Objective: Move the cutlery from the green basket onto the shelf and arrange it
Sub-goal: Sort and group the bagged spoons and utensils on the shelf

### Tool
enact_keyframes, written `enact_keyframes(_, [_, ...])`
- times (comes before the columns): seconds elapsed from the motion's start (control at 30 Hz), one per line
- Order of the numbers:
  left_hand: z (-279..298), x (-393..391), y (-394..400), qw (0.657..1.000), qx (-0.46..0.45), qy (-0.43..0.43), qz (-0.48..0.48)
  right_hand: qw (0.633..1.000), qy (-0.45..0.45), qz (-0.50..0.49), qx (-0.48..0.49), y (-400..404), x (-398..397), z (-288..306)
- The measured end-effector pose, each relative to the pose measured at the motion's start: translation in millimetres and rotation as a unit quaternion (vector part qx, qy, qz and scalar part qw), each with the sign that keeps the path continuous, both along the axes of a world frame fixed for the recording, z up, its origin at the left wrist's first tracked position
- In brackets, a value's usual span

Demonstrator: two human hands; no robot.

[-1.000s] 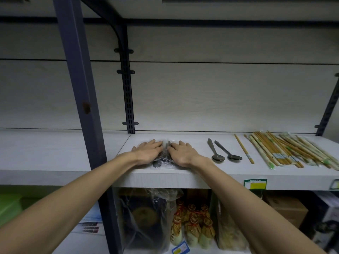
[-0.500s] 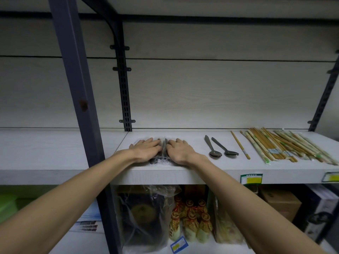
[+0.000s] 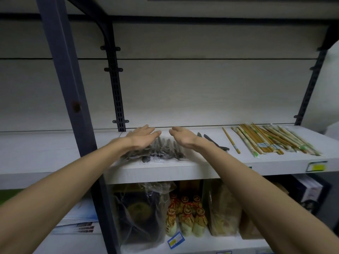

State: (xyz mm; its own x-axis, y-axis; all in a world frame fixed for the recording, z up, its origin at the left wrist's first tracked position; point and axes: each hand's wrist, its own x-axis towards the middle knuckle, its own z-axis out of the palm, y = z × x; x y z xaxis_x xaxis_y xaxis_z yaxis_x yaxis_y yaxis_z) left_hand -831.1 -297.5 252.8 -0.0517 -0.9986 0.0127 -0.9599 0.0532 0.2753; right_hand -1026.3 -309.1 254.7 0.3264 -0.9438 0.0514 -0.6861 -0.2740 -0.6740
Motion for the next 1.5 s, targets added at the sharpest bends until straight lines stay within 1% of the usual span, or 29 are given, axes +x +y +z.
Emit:
enact_keyframes(0.13, [17.2, -53.1, 2.8, 0.995, -0.075, -0.01, -0.065, 0.991, 0.079, -0.058, -0.092, -8.1, -52.8, 3.3])
enact_keyframes(0.27, [22.8, -108.1, 1.2, 0.987, -0.096, -0.006, -0.127, 0.978, 0.102, -0.119, -0.14, -18.5, -120.1, 9.6])
enact_keyframes(0.3, [22.2, -121.7, 1.1, 0.985, -0.097, -0.007, -0.14, 0.977, 0.109, -0.12, -0.135, -20.6, -136.2, 12.0])
enact_keyframes(0.37, [18.9, -144.3, 0.1, 0.984, -0.088, -0.014, -0.157, 0.984, 0.132, -0.086, -0.082, -22.5, -161.7, 16.1])
enact_keyframes(0.43, [15.2, -160.0, -4.5, 0.985, -0.056, -0.025, -0.161, 0.987, 0.155, -0.035, -0.019, -21.0, -178.4, 17.3])
enact_keyframes(0.5, [12.1, -169.9, -8.6, 0.987, -0.02, -0.031, -0.159, 0.988, 0.152, 0.003, 0.007, -19.1, -188.2, 15.5])
enact_keyframes(0.6, [6.2, -178.2, -13.1, 0.989, 0.004, -0.041, -0.143, 0.987, 0.149, 0.051, -0.015, -16.9, -193.7, 10.0])
enact_keyframes(0.7, [0.9, -185.1, -14.6, 0.99, -0.001, -0.045, -0.134, 0.986, 0.138, 0.078, -0.042, -19.3, -195.3, 2.7])
enact_keyframes(0.8, [-0.8, -190.6, -15.2, 0.993, -0.006, -0.03, -0.117, 0.984, 0.144, 0.087, -0.061, -26.8, -196.5, -3.3])
enact_keyframes(0.9, [-3.0, -191.0, -19.9, 0.996, 0.01, 0.002, -0.093, 0.983, 0.143, 0.09, -0.071, -32.5, -196.0, -7.7])
enact_keyframes(0.97, [-4.1, -190.3, -19.6, 0.997, 0.013, 0.005, -0.082, 0.984, 0.133, 0.093, -0.07, -33.9, -194.4, -9.7])
enact_keyframes(1.13, [-10.7, -181.3, -11.6, 0.996, 0.007, -0.021, -0.088, 0.985, 0.132, 0.079, -0.074, -30.9, -187.4, -12.2])
enact_keyframes(1.23, [-21.4, -175.0, -2.5, 0.995, -0.033, -0.012, -0.096, 0.986, 0.136, 0.066, -0.07, -26.7, -182.3, -13.3])
enact_keyframes(1.37, [-36.2, -169.7, 8.1, 0.992, -0.09, -0.017, -0.084, 0.985, 0.153, 0.043, -0.07, -19.0, -172.5, -13.3])
enact_keyframes(1.5, [-34.9, -167.8, 10.6, 0.994, -0.084, -0.004, -0.065, 0.984, 0.166, 0.032, -0.054, -11.3, -166.0, -8.5])
